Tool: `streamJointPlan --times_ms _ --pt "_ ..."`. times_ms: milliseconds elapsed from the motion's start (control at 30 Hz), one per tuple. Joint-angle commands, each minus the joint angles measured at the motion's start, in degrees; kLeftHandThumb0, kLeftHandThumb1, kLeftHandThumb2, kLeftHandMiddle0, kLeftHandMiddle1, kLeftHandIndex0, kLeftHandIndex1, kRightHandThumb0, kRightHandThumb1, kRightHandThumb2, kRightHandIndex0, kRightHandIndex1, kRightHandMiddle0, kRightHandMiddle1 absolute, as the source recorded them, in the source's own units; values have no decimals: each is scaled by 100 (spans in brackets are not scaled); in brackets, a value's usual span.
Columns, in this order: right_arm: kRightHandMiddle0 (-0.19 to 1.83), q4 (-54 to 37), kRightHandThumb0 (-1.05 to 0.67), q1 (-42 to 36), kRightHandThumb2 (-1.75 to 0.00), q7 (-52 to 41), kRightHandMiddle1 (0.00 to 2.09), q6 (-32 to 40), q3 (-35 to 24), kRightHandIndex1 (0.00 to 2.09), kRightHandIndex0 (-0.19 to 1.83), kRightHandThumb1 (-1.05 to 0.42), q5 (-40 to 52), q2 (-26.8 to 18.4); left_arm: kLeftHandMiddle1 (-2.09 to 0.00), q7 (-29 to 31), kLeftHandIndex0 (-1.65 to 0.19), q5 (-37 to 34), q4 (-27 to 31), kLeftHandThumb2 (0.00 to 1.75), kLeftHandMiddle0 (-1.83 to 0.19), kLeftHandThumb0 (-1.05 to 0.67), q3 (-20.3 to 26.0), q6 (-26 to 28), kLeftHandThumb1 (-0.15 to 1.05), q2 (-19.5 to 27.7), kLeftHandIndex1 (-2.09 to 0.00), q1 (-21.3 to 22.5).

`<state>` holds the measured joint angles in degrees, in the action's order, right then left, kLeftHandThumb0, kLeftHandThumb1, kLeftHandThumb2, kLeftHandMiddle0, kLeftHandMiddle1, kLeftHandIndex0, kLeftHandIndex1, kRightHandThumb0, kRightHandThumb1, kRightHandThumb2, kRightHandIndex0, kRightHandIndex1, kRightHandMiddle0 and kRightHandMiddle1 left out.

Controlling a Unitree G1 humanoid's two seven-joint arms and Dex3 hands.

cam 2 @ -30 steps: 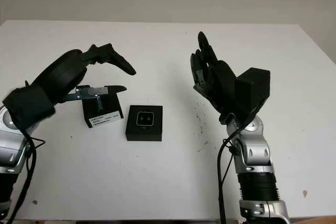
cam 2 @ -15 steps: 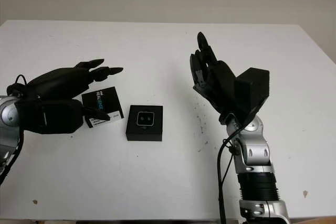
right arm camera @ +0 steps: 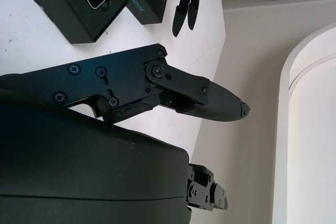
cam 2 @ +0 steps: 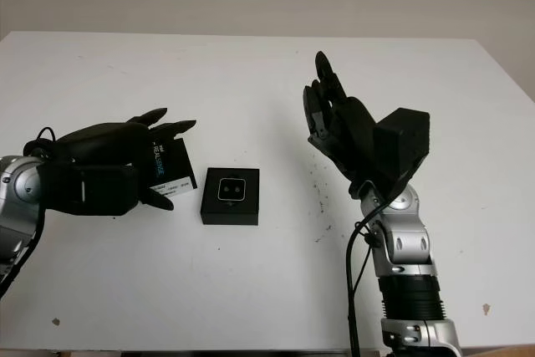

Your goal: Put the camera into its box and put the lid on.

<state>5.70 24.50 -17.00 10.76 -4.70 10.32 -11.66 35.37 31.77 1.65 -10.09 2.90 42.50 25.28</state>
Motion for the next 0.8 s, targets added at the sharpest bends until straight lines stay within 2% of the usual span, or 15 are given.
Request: streamJointPlan --times_ms 0,233,500,767 --pt "-19 -111 -58 -22 -71 -22 0 20 4 0 -19 -105 14 -33 -7 -130 -1 5 -115 5 -1 -71 -24 -90 87 -37 -7 81" --pt "-19 -128 -58 -31 -71 -42 0 48 4 0 -19 -105 16 -39 -7 -380 -2 140 -307 5 -2 -66 -127 -127 88 -144 -7 106" --pt "-19 -125 -58 -52 -70 -73 0 69 -12 0 -19 -105 32 -39 -7 -599 -6 49 -1048 5 -4 -61 -125 -239 88 -289 -7 285" --pt "-19 -129 -59 -54 -70 -100 0 44 -19 0 -19 -105 26 -59 -9 -650 -14 -71 -1403 5 -10 -56 -148 -366 88 -314 -8 395"
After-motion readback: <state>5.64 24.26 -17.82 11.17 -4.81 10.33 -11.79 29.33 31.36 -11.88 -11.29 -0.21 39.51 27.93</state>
